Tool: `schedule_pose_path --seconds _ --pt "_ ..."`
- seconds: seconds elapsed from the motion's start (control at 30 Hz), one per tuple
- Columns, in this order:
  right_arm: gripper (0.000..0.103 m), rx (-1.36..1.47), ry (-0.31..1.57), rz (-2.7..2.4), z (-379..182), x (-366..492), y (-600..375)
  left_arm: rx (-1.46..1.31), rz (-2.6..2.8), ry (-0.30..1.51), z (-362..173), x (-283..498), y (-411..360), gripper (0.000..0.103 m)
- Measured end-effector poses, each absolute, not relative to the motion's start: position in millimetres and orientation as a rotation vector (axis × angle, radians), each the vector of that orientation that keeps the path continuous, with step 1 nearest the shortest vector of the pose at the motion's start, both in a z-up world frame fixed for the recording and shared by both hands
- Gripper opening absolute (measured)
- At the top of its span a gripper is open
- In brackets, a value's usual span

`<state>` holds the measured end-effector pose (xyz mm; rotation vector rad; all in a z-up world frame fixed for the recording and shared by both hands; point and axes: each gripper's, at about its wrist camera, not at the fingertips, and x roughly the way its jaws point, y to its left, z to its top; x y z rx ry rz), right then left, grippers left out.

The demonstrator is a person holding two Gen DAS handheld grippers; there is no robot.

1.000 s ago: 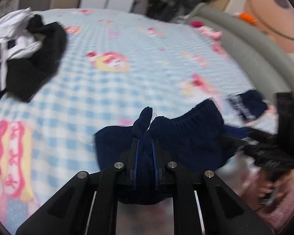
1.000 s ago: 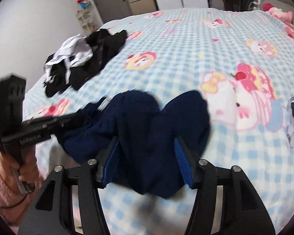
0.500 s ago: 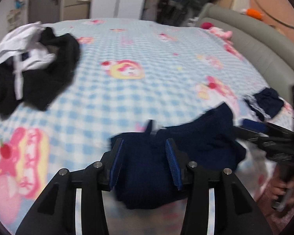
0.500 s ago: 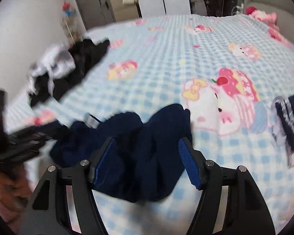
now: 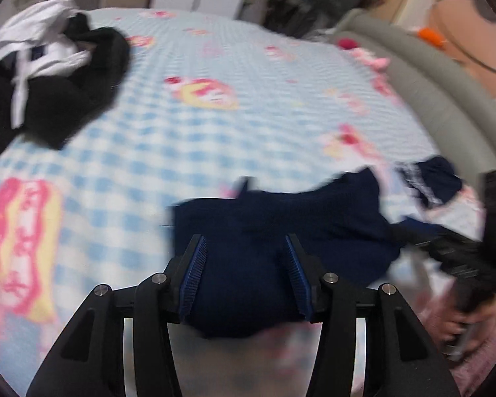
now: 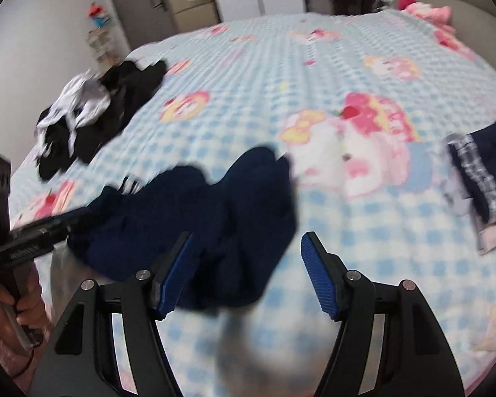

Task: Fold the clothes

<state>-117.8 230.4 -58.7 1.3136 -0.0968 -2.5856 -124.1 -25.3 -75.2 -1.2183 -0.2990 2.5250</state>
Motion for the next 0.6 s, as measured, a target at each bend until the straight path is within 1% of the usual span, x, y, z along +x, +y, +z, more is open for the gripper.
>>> schedule_pose_path --seconds 0.07,0.1,0.13,0.2,0.27,0.33,0.4,0.43,0.47,0.53,0.6 --pt "0.067 1.403 0.065 -2.588 -79 -121 216 -1.264 2.589 -0.139 -81 -128 -13 0.051" --pt "0.067 1.421 0.122 -2.599 -84 -121 213 -1.258 2.597 -0.155 -80 -128 -16 0.058" --pt "0.067 1.435 0.170 -2.610 -88 -121 211 -1.253 2.604 -0.171 -80 -128 -18 0.060" --pt "0.067 1.404 0.069 -2.651 -75 -116 223 -1.242 2.620 -0.203 -78 -127 -22 0.060" --pt "0.067 1.311 -0.095 -2.699 -57 -106 243 -1.231 2.635 -0.236 -77 -127 -27 0.060" --pt "0.068 1.249 -0.170 -2.777 -40 -103 261 -1.219 2.649 -0.268 -76 -126 -31 0.058" --pt "0.069 1.277 -0.180 -2.748 -38 -112 268 -1.201 2.657 -0.300 -74 -125 -34 0.057" --pt "0.069 1.308 -0.156 -2.713 -42 -117 265 -1.160 2.626 -0.307 -71 -124 -28 0.057" --pt "0.069 1.349 -0.081 -2.658 -50 -122 255 -1.125 2.598 -0.307 -68 -123 -21 0.057" --pt "0.067 1.398 0.038 -2.591 -64 -126 238 -1.100 2.565 -0.245 -69 -124 -3 0.057" --pt "0.068 1.422 0.132 -2.561 -77 -128 222 -1.126 2.558 -0.167 -77 -127 11 0.057"
